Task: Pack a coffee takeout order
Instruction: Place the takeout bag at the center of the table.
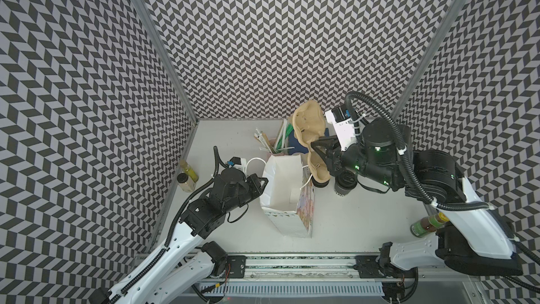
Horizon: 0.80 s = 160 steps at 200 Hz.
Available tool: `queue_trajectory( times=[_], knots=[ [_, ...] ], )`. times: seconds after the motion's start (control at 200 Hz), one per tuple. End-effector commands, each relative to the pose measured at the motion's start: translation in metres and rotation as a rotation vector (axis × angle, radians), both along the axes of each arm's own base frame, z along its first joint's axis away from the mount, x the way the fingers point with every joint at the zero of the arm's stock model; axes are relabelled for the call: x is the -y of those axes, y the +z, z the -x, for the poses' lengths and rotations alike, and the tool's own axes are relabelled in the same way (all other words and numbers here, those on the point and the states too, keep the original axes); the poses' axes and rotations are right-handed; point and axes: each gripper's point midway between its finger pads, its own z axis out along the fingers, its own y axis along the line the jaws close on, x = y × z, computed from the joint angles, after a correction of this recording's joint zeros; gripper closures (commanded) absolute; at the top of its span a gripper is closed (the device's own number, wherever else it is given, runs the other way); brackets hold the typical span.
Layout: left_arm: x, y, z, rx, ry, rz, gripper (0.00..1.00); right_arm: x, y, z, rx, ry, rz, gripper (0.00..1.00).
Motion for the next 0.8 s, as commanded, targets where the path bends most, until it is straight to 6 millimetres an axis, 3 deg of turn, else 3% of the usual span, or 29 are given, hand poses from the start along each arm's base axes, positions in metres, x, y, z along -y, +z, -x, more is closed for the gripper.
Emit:
queue_trajectory(
  times=[0.0,0.145,0.551,0.716,0.796],
  knots=[
    [-0.003,0.024,-0.006,0.060,0.037,-0.010,1.00,0.009,0.015,-0.001,0.043,-0.015,-0.031,1.00],
    [0.005,0.030,-0.003,0.065,0.017,-0.025,1.00,0.007,0.016,0.000,0.039,-0.005,-0.035,1.00],
    [0.010,-0.001,0.008,-0.005,0.042,0.035,1.00,-0.003,0.004,0.010,-0.035,0.052,-0.039,1.00],
    [0.004,0.002,0.012,0.008,0.069,0.076,0.92,-0.019,-0.009,0.019,-0.121,0.119,-0.061,1.00],
    [0.002,0.011,0.013,0.024,0.073,0.083,0.81,-0.024,-0.012,0.016,-0.144,0.103,-0.070,1.00]
  ],
)
